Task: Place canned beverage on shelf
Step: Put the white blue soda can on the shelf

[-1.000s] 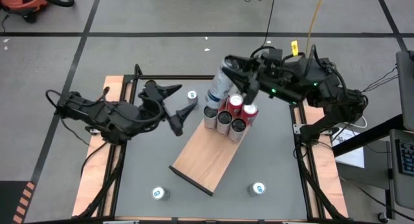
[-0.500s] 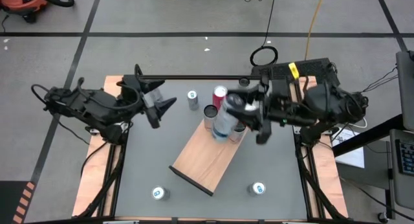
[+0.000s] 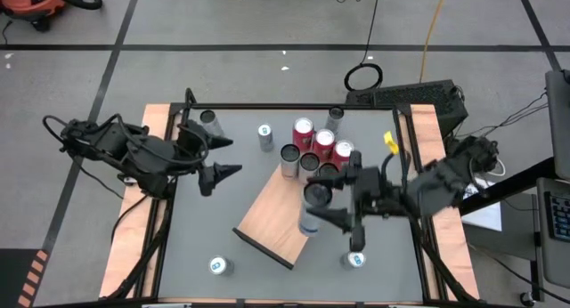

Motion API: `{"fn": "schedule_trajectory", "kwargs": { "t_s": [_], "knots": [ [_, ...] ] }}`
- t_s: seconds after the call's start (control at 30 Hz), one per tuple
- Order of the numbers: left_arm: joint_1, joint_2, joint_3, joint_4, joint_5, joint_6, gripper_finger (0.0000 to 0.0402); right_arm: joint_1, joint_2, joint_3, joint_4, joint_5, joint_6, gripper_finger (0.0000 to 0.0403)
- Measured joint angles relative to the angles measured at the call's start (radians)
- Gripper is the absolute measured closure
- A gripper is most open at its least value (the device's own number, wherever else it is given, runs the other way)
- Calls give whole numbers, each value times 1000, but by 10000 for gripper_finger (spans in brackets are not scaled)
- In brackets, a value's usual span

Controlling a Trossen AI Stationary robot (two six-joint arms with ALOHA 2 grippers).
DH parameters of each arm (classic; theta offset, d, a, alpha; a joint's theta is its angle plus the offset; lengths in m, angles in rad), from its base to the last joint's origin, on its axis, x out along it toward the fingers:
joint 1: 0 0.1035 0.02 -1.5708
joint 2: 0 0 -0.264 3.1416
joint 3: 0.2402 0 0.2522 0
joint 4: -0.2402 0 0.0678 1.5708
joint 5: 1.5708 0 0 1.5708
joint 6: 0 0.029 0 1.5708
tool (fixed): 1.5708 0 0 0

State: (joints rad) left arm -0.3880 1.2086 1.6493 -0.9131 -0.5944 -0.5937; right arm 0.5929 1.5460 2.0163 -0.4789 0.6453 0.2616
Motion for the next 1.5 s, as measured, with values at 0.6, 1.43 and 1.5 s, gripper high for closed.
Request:
{"fn": "schedule_trajectory", "kwargs": {
  "t_s": [0.6, 1.43, 1.5],
  "knots": [
    [-22, -1, 0, -80, 18, -12, 20, 176, 143, 0, -376, 450, 352, 179],
    [-15, 29, -26, -100, -44, -106, 20, 318, -26, -1, -617, 507, 356, 179],
    [-9, 38, -26, -99, -50, -108, 20, 359, -26, -29, -639, 562, 422, 179]
  ]
}}
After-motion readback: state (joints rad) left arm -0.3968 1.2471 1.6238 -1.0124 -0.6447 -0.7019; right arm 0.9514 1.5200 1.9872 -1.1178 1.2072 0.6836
